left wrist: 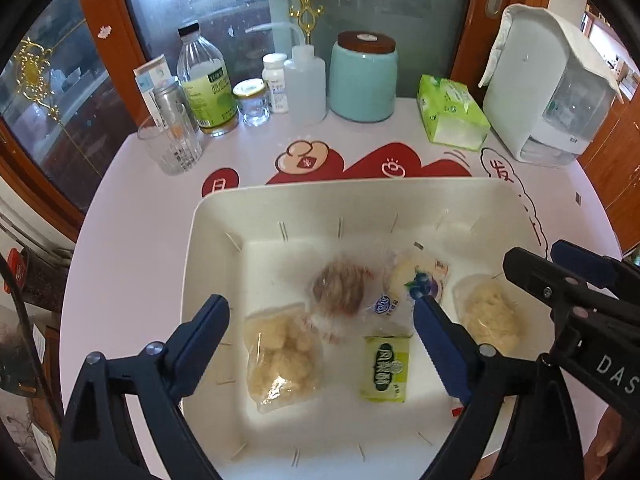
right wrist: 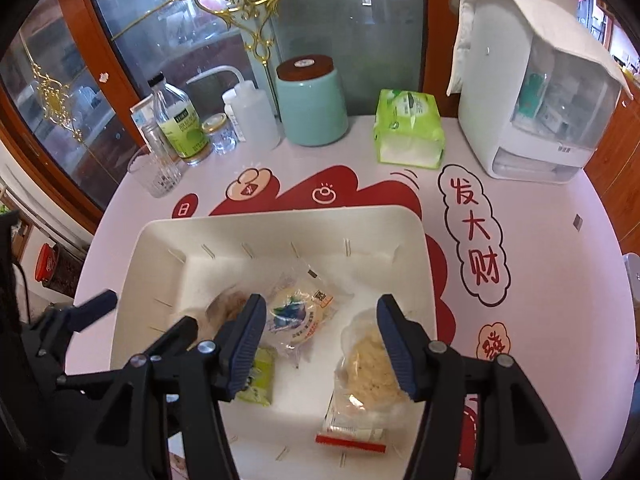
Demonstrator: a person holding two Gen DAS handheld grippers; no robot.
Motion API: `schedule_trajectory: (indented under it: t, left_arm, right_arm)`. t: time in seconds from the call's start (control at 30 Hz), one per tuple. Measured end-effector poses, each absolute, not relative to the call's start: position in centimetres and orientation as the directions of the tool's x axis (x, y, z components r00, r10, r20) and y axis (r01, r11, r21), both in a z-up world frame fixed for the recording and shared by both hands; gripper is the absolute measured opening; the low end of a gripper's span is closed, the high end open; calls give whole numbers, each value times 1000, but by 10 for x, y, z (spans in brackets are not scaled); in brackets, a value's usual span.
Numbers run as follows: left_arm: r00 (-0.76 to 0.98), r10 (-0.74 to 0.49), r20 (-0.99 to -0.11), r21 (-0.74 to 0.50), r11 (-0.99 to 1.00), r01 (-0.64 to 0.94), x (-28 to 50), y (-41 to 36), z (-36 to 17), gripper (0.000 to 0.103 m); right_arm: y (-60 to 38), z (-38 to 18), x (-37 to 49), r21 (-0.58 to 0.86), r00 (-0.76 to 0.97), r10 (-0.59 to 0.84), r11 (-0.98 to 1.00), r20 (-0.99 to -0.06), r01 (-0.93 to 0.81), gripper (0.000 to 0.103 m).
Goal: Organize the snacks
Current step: 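Lower the nut-cluster bag into the tray with the left tool while the right tool releases the cracker bag, then withdraw both tools from the tray back toward the snack pile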
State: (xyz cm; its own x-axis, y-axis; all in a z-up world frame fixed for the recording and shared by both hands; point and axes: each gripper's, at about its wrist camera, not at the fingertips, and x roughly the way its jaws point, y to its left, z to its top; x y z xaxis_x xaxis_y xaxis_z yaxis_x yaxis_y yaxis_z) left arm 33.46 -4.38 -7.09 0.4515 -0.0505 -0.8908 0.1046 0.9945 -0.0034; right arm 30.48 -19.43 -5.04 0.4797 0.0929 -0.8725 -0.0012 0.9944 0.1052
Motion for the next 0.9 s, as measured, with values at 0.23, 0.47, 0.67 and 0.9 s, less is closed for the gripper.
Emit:
schedule_trajectory:
  t: [0.23,0.47,0.67,0.9]
  left_arm:
    - [435,-48,-899,-10,996,90,333,-39,-78,93]
    - [444,-46,-895,-5,996,94,326,-39,-75,93]
    - [461,-48,-886,-2,995,100,315,-39,-66,93]
    - [494,-50,-868,0,995,101,298,-36,-49,93]
  right_arm:
    - [-197,-62,304,117,457,97,993,-884,17,59]
    - [-198,-67,299,117,446,95,993,-890,23,59]
    - [-199,-66,291,134,448,106,991,-888,29,59]
    - [-199,-53,275,147,468,119,989,-876,24,59]
